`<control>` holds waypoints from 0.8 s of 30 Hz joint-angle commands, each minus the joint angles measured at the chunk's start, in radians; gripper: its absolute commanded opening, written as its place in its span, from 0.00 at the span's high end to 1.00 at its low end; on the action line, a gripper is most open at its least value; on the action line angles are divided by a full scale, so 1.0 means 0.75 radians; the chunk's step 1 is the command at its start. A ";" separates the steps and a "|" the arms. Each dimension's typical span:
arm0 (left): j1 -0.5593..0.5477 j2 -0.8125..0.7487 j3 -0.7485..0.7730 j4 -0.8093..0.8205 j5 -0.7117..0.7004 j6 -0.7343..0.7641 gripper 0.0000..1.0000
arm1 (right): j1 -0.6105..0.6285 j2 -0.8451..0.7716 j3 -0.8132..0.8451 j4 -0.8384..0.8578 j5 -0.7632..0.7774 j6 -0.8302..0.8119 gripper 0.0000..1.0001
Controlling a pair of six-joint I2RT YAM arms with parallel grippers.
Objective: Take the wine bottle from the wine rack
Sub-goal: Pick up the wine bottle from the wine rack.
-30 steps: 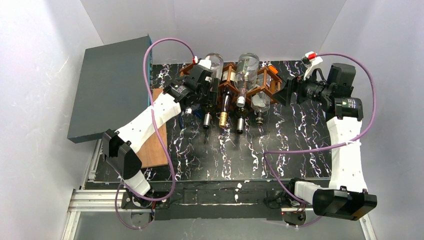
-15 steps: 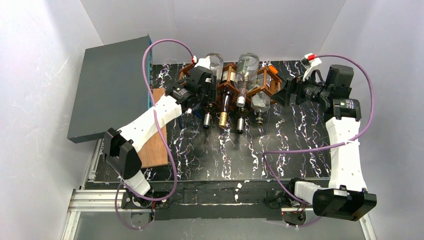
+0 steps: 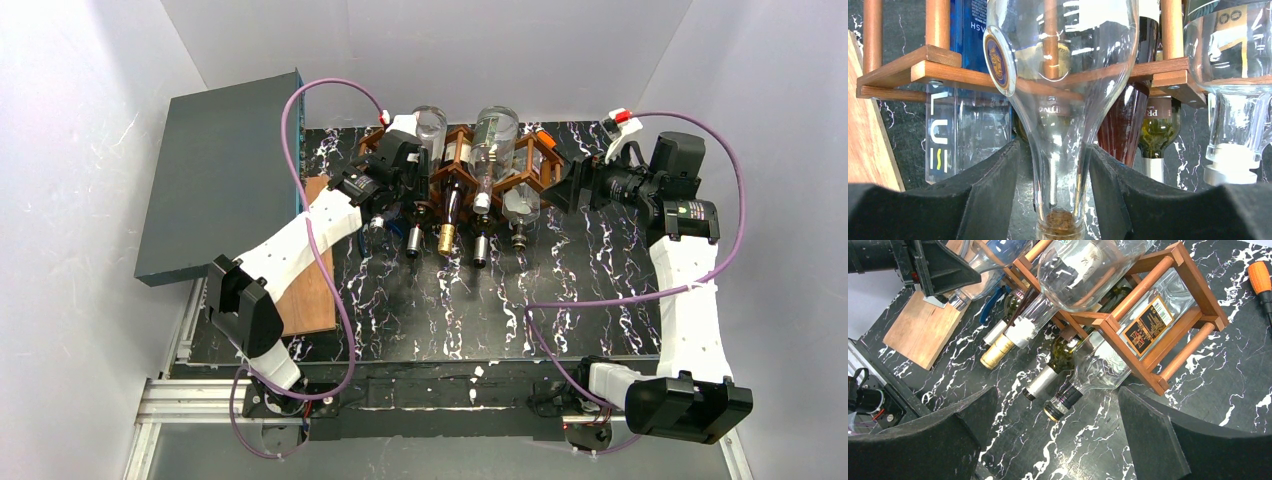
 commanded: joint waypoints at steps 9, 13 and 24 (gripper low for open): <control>0.020 0.013 -0.048 0.021 0.021 -0.020 0.48 | 0.001 -0.030 -0.005 0.052 -0.014 0.020 0.00; 0.021 0.019 -0.049 0.026 0.022 -0.020 0.48 | 0.002 -0.030 -0.004 0.052 -0.014 0.022 0.00; 0.039 0.037 -0.030 0.021 0.037 -0.008 0.49 | 0.001 -0.036 -0.009 0.047 -0.011 0.020 0.00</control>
